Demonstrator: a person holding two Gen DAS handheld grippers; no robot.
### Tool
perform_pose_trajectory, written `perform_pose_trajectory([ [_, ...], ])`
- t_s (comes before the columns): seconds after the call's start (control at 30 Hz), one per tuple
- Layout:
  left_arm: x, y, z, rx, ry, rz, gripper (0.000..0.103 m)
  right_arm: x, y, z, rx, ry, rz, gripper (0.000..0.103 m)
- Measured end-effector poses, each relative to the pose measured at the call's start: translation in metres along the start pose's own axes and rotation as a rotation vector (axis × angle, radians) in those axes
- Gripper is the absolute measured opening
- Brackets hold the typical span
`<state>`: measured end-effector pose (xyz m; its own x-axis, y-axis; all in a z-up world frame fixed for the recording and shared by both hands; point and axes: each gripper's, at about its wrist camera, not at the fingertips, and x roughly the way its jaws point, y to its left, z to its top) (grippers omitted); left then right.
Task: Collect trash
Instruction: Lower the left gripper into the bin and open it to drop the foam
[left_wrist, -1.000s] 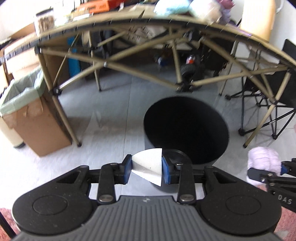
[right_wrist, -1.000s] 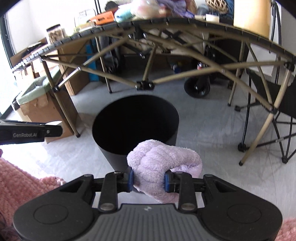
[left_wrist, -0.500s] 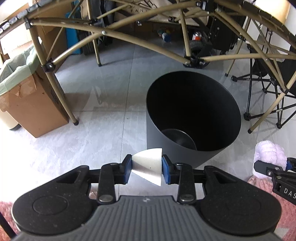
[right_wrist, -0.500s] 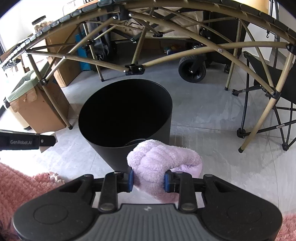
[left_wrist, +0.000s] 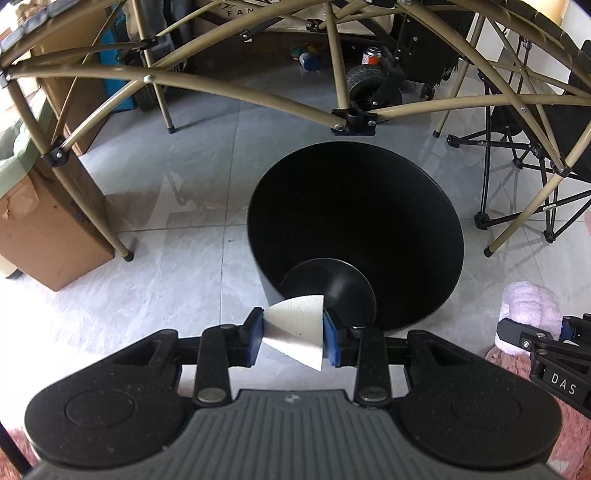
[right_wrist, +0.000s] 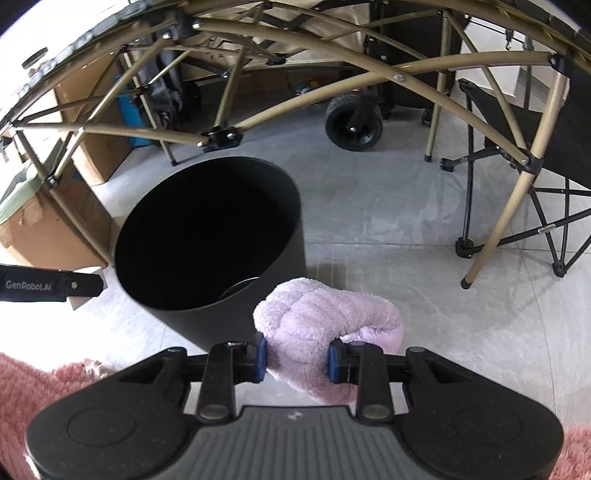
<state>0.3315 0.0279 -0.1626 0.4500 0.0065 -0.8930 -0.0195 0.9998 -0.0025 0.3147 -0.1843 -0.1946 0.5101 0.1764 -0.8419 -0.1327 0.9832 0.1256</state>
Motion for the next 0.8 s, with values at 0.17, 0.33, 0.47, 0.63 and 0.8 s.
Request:
perform_pose_trajectory([
  [0.17,0.008,-0.011,0.016,0.019,0.007,-0.008,0.034,0.005,-0.008,0.012,0.014,-0.011,-0.018,0.029],
  [0.33,0.014,-0.022,0.030,0.034,0.021,-0.024,0.034,0.011,-0.014,0.027,0.012,-0.034,-0.041,0.029],
  [0.47,0.019,-0.033,0.040,0.045,0.031,-0.030,0.034,0.016,-0.020,0.036,0.017,-0.036,-0.052,0.029],
  [0.63,0.027,-0.046,0.051,0.043,0.063,-0.030,0.034,0.020,-0.027,0.046,0.022,-0.043,-0.074,0.029],
  [0.8,0.038,-0.054,0.062,0.015,0.099,-0.033,0.034,0.024,-0.035,0.053,0.036,-0.052,-0.093,0.029],
])
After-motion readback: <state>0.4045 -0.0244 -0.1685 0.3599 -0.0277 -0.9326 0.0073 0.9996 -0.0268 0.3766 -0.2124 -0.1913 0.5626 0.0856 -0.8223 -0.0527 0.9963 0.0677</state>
